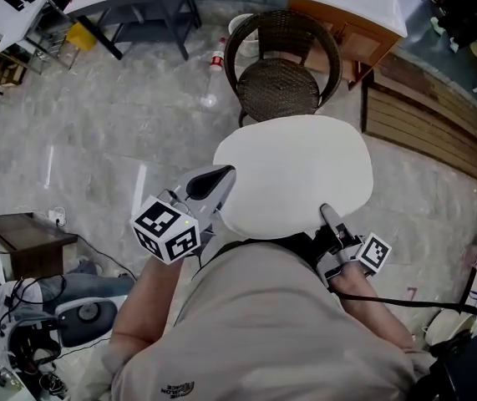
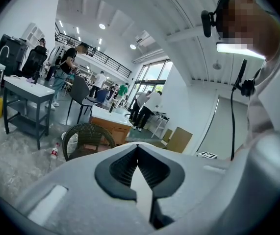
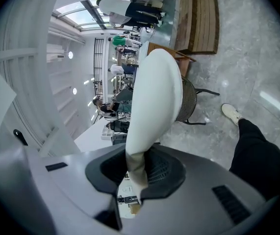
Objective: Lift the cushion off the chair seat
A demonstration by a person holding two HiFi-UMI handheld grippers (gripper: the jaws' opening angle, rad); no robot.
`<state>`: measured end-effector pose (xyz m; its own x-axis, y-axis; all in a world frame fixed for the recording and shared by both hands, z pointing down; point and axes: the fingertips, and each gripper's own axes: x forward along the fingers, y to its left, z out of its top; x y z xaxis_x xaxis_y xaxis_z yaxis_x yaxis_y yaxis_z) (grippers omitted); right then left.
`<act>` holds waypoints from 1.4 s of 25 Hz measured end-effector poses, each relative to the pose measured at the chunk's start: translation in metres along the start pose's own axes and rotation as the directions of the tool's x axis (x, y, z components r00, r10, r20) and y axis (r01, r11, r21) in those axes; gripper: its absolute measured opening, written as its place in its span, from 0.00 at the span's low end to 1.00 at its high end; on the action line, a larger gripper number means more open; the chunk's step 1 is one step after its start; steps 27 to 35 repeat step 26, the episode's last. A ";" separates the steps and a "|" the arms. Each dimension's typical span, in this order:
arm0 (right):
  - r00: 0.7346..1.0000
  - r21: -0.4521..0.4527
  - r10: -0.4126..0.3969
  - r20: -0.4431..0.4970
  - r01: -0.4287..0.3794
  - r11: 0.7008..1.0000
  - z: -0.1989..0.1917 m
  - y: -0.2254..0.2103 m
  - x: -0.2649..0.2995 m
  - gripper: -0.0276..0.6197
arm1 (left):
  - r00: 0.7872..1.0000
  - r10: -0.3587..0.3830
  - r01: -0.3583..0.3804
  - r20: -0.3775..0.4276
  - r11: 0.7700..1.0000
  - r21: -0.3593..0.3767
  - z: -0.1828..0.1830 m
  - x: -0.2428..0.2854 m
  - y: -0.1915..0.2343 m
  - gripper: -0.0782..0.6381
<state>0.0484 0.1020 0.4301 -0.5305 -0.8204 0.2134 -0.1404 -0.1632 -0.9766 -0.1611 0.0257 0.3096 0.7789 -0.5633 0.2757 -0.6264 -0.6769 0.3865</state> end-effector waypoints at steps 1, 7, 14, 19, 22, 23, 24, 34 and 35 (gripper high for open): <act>1.000 -0.002 0.002 0.004 -0.002 1.000 0.001 0.001 -0.001 0.16 | 1.000 -0.004 0.004 -0.002 1.000 0.000 0.000 0.001 -0.001 0.12; 0.999 -0.013 0.012 0.034 -0.012 1.000 0.005 0.002 -0.012 0.16 | 1.000 -0.028 0.028 -0.013 1.000 0.011 -0.002 0.009 -0.012 0.12; 0.999 -0.012 0.017 0.039 -0.016 1.000 0.006 -0.007 -0.022 0.16 | 0.999 -0.037 0.037 -0.012 0.999 0.019 -0.012 0.013 -0.022 0.12; 0.999 -0.011 0.024 0.037 -0.024 1.000 0.005 -0.009 -0.019 0.16 | 0.999 -0.030 0.030 -0.015 0.999 0.019 -0.018 0.010 -0.021 0.12; 0.999 -0.006 0.026 0.035 -0.025 1.000 0.005 -0.010 -0.018 0.16 | 0.999 -0.029 0.029 -0.017 0.999 0.019 -0.020 0.011 -0.020 0.12; 0.999 -0.007 0.026 0.035 -0.026 1.000 0.005 -0.011 -0.017 0.16 | 0.999 -0.029 0.030 -0.016 0.999 0.020 -0.020 0.011 -0.020 0.12; 0.999 -0.008 0.028 0.035 -0.028 1.000 0.005 -0.011 -0.016 0.16 | 0.999 -0.030 0.030 -0.014 0.999 0.023 -0.019 0.010 -0.019 0.12; 0.999 -0.012 0.031 0.034 -0.031 0.999 0.005 -0.010 -0.014 0.16 | 0.999 -0.030 0.031 -0.011 0.999 0.027 -0.017 0.010 -0.018 0.12; 0.999 -0.012 0.031 0.034 -0.031 0.999 0.005 -0.010 -0.014 0.16 | 0.999 -0.030 0.031 -0.011 0.999 0.027 -0.017 0.010 -0.018 0.12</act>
